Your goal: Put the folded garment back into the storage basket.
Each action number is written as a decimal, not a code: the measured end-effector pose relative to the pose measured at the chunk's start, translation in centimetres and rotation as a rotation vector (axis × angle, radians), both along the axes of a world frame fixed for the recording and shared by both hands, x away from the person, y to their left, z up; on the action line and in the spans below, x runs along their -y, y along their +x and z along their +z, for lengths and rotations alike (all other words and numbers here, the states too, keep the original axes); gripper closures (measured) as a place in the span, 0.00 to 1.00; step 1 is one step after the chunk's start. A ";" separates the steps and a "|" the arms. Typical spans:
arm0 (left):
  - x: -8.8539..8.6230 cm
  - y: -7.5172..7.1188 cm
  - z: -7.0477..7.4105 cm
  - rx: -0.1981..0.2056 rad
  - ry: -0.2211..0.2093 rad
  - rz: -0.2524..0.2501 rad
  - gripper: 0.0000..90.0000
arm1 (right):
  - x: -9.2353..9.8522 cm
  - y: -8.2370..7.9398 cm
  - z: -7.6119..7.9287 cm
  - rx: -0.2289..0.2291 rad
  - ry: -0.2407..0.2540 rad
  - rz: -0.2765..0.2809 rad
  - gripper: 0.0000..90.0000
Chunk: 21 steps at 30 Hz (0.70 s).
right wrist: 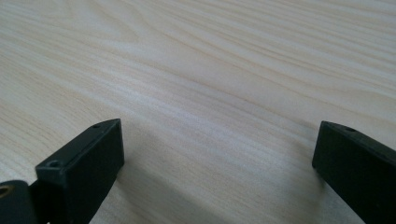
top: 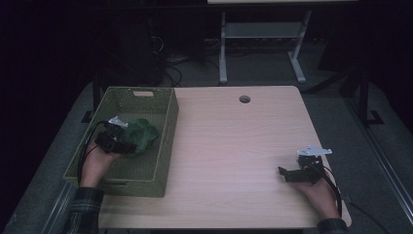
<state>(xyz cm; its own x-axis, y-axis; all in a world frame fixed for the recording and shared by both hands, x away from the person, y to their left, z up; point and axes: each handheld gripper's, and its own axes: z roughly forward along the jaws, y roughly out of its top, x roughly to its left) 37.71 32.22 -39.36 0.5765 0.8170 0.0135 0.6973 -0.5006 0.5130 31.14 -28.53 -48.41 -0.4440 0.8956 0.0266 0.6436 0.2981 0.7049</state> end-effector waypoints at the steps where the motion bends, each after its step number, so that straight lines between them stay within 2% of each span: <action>1: 0.0 0.0 -0.1 -0.005 0.000 0.001 0.73 | 0.0 0.0 0.0 0.000 0.000 0.000 0.02; 4: 0.0 0.1 -0.5 -0.019 -0.010 0.005 0.72 | 0.0 0.0 0.0 0.000 0.000 0.000 0.02; 10: 0.0 0.2 -1.2 -0.051 0.012 0.005 0.68 | 0.0 0.0 0.0 0.000 0.000 0.000 0.02; 14: 0.1 0.3 -1.4 -0.061 0.009 0.006 0.57 | 0.0 0.0 0.0 0.000 0.000 -0.001 0.02; 15: 0.1 0.3 -1.5 -0.067 0.012 0.010 0.57 | 0.0 0.0 0.0 0.000 0.000 -0.001 0.02; 16: 0.1 0.3 -1.5 -0.060 0.033 0.012 0.52 | 0.0 0.0 0.0 -0.001 0.000 0.000 0.02; 18: 0.2 0.3 -1.6 -0.061 0.037 0.012 0.49 | 0.0 0.0 0.0 -0.001 0.000 0.000 0.02; 21: 0.3 0.4 -1.9 -0.068 0.048 0.006 0.36 | 0.0 0.0 0.0 -0.001 0.000 0.001 0.02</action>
<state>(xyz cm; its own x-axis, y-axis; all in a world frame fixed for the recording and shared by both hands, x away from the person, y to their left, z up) 38.09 31.95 -41.26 0.5725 0.8198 0.0142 0.7327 -0.5194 0.4398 31.12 -28.51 -48.41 -0.4447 0.8953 0.0271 0.6440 0.2985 0.7044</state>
